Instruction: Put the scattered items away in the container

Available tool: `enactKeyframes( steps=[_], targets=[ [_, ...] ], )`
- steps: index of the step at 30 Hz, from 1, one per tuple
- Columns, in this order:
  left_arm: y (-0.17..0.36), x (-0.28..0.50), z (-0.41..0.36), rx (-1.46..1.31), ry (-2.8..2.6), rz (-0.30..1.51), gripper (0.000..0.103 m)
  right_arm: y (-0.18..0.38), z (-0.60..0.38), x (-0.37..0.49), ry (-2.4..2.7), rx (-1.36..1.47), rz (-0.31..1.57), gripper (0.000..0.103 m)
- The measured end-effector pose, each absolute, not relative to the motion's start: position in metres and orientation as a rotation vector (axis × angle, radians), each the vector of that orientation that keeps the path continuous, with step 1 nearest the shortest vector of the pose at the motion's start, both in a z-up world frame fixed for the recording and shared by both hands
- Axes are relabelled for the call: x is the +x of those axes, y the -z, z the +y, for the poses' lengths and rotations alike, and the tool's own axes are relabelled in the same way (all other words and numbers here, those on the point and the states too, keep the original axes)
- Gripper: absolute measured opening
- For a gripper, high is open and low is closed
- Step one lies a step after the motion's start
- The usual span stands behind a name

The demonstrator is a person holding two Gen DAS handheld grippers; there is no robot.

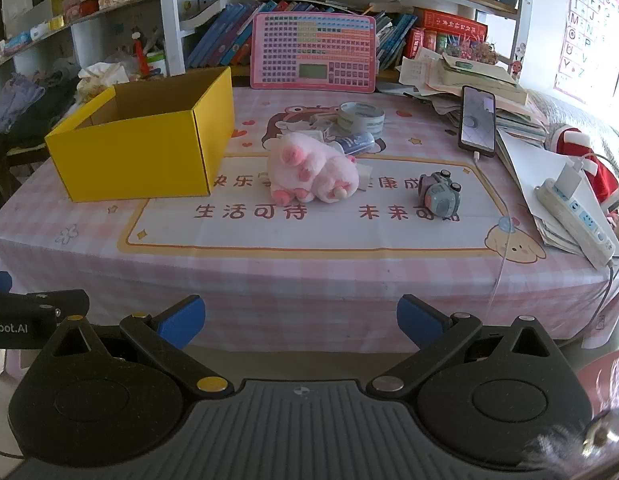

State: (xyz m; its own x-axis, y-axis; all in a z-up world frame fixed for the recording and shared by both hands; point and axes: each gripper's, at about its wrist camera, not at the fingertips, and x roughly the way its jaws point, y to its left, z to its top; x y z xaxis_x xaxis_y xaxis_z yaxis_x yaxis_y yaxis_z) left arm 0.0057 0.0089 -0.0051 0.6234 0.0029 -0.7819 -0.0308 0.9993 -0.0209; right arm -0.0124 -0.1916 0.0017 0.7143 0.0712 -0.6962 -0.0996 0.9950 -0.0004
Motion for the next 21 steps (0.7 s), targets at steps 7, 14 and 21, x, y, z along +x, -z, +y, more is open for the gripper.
enactKeyframes(
  steps=[7,14,21],
  targets=[
    [0.0067,0.0072,0.0116,-0.058,-0.020,0.910,0.103,-0.0032,-0.1886,-0.0156,-0.103,-0.055,0.762,0.103],
    [0.0036,0.0036,0.0115,-0.045,-0.019,0.889,0.103,-0.0053,-0.1852,-0.0172,-0.116,-0.060,0.755,0.103],
    [0.0016,0.0032,0.0124,-0.037,-0.018,0.880,0.103,-0.0073,-0.1826,-0.0177,-0.118,-0.061,0.747,0.103]
  ],
)
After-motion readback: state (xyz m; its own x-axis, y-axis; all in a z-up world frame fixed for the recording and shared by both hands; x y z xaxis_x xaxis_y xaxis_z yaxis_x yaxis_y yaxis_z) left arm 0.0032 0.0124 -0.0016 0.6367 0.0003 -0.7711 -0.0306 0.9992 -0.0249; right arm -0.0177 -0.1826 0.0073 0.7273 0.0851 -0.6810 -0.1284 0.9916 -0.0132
